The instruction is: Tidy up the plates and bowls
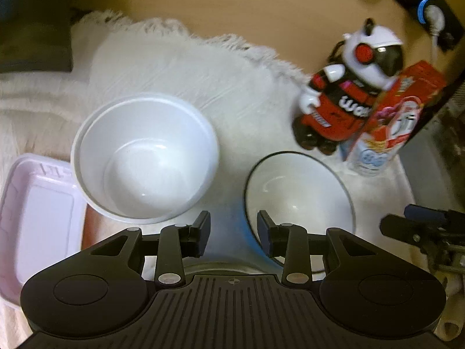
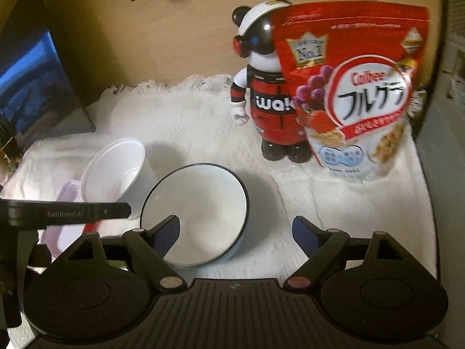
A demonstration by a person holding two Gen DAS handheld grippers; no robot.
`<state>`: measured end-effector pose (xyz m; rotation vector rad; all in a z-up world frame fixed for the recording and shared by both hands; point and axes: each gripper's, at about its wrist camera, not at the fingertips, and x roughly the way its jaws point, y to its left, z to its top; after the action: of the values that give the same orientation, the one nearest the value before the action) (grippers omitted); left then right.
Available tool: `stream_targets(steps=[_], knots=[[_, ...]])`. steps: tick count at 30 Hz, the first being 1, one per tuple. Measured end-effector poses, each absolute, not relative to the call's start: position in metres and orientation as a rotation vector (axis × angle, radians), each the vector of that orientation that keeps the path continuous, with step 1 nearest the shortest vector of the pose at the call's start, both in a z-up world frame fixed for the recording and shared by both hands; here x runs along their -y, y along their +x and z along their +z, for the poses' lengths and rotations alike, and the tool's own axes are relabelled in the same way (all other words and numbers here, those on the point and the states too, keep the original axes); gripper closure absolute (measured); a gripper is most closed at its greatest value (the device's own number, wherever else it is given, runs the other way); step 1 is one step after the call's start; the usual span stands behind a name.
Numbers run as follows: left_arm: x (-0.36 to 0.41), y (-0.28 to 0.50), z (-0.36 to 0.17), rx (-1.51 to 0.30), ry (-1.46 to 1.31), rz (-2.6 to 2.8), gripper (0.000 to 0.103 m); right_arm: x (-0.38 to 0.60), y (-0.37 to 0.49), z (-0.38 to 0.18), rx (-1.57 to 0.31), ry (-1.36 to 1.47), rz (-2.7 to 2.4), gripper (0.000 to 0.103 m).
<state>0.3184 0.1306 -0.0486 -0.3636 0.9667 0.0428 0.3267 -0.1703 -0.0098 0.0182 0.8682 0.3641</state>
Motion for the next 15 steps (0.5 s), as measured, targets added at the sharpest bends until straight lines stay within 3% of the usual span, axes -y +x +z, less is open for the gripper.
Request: stream_targets(steps=[3,5,8,15], knots=[[-0.129,0.326,-0.056,-0.993,-0.382,0.021,0.065,0.164,0.347,-0.029,-0.942,0.025,0.345,0.019],[-0.126,0.332,-0.061,-1.011,-0.369,0.013,0.065,0.157,0.358,-0.045,-0.986,0.012,0.324,0.026],[-0.123,0.338,-0.069,-1.033,-0.372,0.013,0.065,0.154,0.370,-0.068,-1.088,0.048,0.329,0.049],[-0.117,0.359,-0.087,-1.086,-0.390,-0.033,0.065,0.146,0.379,-0.089,-1.162,0.055,0.366,0.056]])
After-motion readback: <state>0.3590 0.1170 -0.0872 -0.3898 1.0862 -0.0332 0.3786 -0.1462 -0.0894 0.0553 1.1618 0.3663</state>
